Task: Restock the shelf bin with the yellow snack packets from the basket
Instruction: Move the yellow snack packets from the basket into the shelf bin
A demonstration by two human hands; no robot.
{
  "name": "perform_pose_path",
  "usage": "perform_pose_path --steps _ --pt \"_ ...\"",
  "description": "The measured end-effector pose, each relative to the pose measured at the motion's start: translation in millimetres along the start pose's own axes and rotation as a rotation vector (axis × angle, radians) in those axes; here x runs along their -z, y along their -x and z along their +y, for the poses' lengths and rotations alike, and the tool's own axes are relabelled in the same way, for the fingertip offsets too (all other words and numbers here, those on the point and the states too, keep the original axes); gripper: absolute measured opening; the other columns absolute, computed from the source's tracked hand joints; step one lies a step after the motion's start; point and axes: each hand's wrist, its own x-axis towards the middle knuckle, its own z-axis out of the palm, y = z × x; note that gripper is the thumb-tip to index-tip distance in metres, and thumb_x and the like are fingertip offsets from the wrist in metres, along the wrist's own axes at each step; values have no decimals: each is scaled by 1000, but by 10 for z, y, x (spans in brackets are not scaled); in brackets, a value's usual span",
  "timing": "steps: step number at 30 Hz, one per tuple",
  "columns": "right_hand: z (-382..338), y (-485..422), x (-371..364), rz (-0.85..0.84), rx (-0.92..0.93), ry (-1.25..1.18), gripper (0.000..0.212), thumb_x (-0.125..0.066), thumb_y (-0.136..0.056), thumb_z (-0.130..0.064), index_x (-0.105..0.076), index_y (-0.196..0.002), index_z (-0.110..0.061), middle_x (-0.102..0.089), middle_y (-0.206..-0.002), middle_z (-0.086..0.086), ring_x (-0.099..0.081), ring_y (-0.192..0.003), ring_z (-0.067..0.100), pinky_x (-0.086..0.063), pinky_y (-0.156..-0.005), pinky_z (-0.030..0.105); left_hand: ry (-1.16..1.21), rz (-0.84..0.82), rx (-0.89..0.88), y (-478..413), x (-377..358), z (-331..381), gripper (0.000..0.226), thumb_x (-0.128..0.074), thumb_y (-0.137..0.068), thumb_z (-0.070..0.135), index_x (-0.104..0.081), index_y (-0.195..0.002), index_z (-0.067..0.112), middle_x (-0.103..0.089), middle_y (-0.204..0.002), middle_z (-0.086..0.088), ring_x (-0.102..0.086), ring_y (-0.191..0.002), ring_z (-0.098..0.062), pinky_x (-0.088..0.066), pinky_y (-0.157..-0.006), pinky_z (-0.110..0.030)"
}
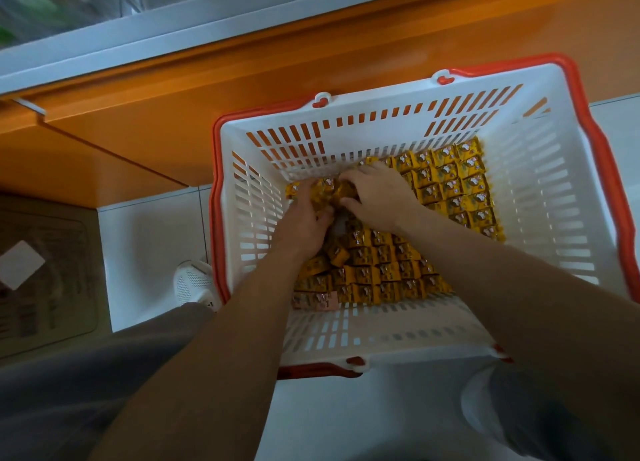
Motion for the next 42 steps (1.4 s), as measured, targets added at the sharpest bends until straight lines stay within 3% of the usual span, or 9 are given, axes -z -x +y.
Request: perform_pose_path --steps 3,8,17,23,26,29,35,39,42 --pt "17 -21 -24 -11 -28 -16 44 -56 -95 -43 -55 -134 -23 -64 -129 1 -50 -117 25 -44 -95 40 13 -57 6 -52 9 16 58 -60 -98 46 -31 -147 35 -56 -139 -11 -63 -113 -33 -54 -93 -53" --pt "98 -44 -14 -57 -62 -97 43 -60 -92 -43 -56 -131 -27 -65 -121 2 -48 -117 26 -45 -95 42 71 -156 24 -61 8 -51 109 -93 -70 35 -23 -153 29 -53 -144 -6 -56 -125 -27 -47 -92 -35" --pt "27 -53 114 -7 -141 -412 32 -61 -96 -26 -61 -128 -23 -64 -124 -2 -56 -111 15 -50 -95 33 119 128 142 -33 71 66 73 -78 -81 46 -44 -144 31 -65 -129 -2 -69 -105 -29 -56 -92 -49" --pt "-147 27 387 114 -200 -695 27 -61 -96 -36 -68 -119 -24 -64 -114 -12 -57 -102 3 -43 -85 19 350 228 113 70 251 370 22 -70 -89 35 -72 -102 18 -73 -85 0 -72 -84 -28 -58 -67 -35" --pt "-292 117 469 178 -283 -920 33 -61 -95 -43 -69 -121 -24 -63 -108 -16 -56 -101 -1 -38 -79 14 491 263 135 182 318 589 17 -70 -90 30 -69 -84 15 -71 -79 -5 -71 -79 -28 -61 -72 -50" --pt "-428 191 543 283 -463 -1169 41 -59 -93 -54 -68 -122 -26 -62 -102 -23 -53 -101 3 -38 -81 20 668 238 194 350 412 731 19 -68 -94 37 -72 -93 19 -74 -92 -5 -72 -90 -28 -62 -76 -50" --pt "-678 306 712 315 -646 -1349 61 -53 -90 -65 -64 -129 -20 -64 -131 4 -56 -122 23 -42 -104 40 785 160 134 639 674 1038 18 -65 -98 34 -66 -108 19 -76 -100 -9 -74 -85 -26 -62 -69 -42" --pt "-816 329 912 283 -538 -1240 67 -47 -89 -71 -63 -130 -21 -68 -125 6 -64 -114 31 -51 -100 51 478 132 46 735 1112 1178 38 -79 -88 28 -65 -118 11 -73 -103 -11 -71 -83 -22 -58 -49 -25" --pt "-804 320 933 172 -435 -1171 62 -44 -92 -69 -59 -123 -17 -73 -107 7 -75 -83 28 -61 -68 41 75 95 -36 836 1649 1150 55 -83 -83 31 -55 -129 18 -67 -110 -1 -66 -93 -19 -56 -65 -27"
